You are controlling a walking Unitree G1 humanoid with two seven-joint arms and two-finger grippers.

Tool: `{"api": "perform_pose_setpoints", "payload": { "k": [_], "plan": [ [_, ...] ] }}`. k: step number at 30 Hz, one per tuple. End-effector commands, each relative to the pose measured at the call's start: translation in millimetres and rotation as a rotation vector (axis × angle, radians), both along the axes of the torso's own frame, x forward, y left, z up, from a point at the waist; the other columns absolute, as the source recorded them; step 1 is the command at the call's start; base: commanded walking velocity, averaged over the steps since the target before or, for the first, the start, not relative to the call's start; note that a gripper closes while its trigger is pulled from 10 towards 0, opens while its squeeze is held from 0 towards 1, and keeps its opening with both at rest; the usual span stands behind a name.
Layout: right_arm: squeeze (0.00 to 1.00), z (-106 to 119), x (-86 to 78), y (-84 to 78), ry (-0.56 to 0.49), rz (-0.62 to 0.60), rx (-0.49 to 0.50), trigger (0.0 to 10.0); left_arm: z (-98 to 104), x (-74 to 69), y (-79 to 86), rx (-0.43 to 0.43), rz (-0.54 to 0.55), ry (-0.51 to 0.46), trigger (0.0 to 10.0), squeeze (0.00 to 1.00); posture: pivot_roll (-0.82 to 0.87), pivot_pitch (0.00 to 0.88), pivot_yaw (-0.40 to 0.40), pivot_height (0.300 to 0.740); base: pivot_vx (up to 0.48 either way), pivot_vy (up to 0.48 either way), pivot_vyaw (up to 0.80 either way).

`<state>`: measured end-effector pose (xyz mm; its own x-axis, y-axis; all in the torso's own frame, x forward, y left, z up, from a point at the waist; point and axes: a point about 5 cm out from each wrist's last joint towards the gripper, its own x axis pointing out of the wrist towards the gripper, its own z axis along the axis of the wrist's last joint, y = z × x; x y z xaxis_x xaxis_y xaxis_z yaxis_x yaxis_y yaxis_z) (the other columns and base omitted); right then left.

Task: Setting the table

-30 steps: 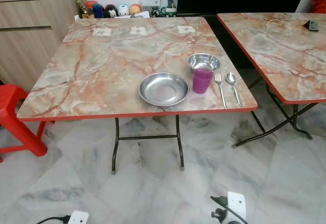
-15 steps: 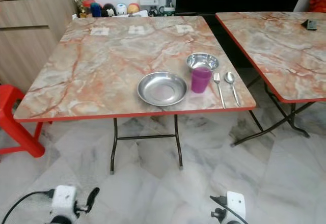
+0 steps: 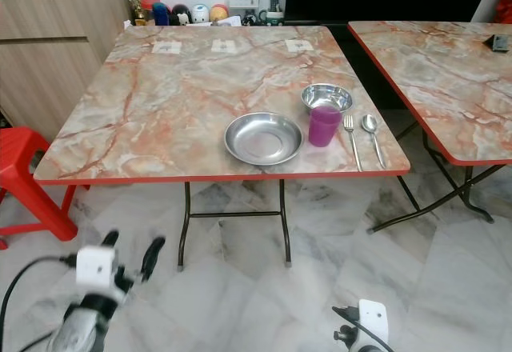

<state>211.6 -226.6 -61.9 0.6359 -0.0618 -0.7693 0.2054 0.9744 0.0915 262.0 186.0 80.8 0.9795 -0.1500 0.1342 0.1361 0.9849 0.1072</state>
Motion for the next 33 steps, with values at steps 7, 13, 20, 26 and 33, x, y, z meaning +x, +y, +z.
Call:
{"api": "perform_pose_setpoints", "payload": {
  "k": [7, 13, 20, 26, 33],
  "plan": [
    [0.00, -3, -5.3, -1.8, 0.027, -0.008, -0.011, 10.0, 0, -2.6, -1.7, -0.009, -0.003, 0.011, 10.0, 0.00, 0.08, 0.099, -0.029, 0.740, 0.000, 0.000, 0.00],
    [0.00, -3, -6.1, -2.5, 0.032, 0.008, -0.022, 10.0, 7, -5.0, -5.4, -0.015, -0.022, 0.014, 10.0, 0.00, 0.08, 0.082, -0.029, 0.740, 0.000, 0.000, -0.69],
    [0.00, -3, -6.3, -2.6, 0.017, -0.004, -0.022, 10.0, 13, -10.0, -6.2, -0.026, -0.026, 0.038, 10.0, 0.00, 0.07, 0.071, -0.020, 0.740, 0.000, 0.000, 0.00],
    [0.00, -3, -6.2, -0.4, 0.001, -0.015, -0.012, 10.0, 19, -4.1, -6.4, -0.033, -0.028, 0.027, 10.0, 0.00, 0.07, 0.060, -0.011, 0.740, 0.000, 0.000, 0.00],
    [0.00, -3, -5.8, -0.1, 0.004, -0.013, -0.012, 10.0, 23, -4.1, -7.2, -0.030, -0.033, 0.046, 10.0, 0.00, 0.07, 0.069, -0.010, 0.740, 0.190, 0.000, 0.00]
  ]
}}
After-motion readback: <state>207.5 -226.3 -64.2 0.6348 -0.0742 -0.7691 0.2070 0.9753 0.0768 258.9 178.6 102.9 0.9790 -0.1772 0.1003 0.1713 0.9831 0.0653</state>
